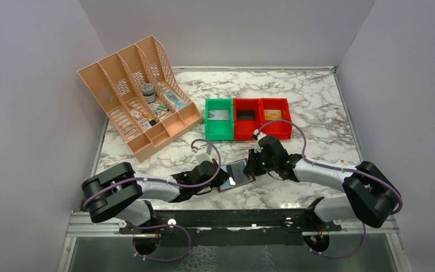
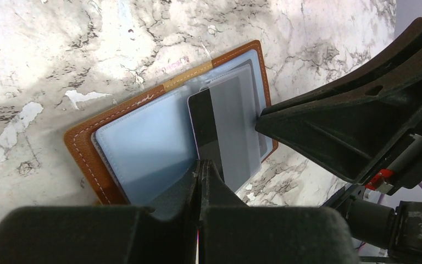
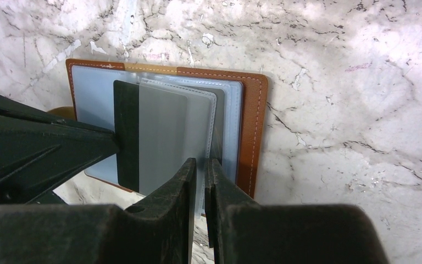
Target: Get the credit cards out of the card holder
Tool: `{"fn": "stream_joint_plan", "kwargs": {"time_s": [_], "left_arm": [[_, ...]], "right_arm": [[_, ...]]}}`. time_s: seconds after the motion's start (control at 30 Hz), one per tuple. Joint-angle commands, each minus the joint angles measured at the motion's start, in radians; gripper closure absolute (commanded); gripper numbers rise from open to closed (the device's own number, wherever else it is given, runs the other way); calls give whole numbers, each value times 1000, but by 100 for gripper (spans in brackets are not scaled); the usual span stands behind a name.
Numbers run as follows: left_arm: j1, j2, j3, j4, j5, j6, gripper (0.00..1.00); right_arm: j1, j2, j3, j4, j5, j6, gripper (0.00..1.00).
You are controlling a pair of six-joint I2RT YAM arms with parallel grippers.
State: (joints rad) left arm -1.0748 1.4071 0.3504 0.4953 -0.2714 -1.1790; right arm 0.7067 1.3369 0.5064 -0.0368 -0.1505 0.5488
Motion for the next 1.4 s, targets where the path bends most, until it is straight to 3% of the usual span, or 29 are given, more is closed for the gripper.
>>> {"fn": "stream_joint_plan", "kwargs": {"time_s": [0.0,0.23,0.33,0.43,0.6,0.67,0.77,1.37], "left_arm": [[3,14,23,-10,-9,19,100],[3,31,33,-9,-11,16,100],[3,30,26,-10,-19,9,100],[4,20,16,-9,-28,-3,100],[4,6,3,-9,-16,-8,73],[4,4,-5,-9,-15,-23,63],[4,9,-18,-5,-23,-58,55],[0,157,-26,226,36,-114,64]], "right_arm": [[-3,-16,40,-66,-13,-55,87],[-3,-83,44,-4,-119,-85,84],[-4,-17,46,55,-250,-74,84],[-3,72,65,23,-211,-50,83],[-3,111,51,-62,36,-29,84],[-4,106,33,-45,30,-20,84],[-3,113,15,-27,31,-2,83],[-4,98,-1,-29,16,5,84]]}}
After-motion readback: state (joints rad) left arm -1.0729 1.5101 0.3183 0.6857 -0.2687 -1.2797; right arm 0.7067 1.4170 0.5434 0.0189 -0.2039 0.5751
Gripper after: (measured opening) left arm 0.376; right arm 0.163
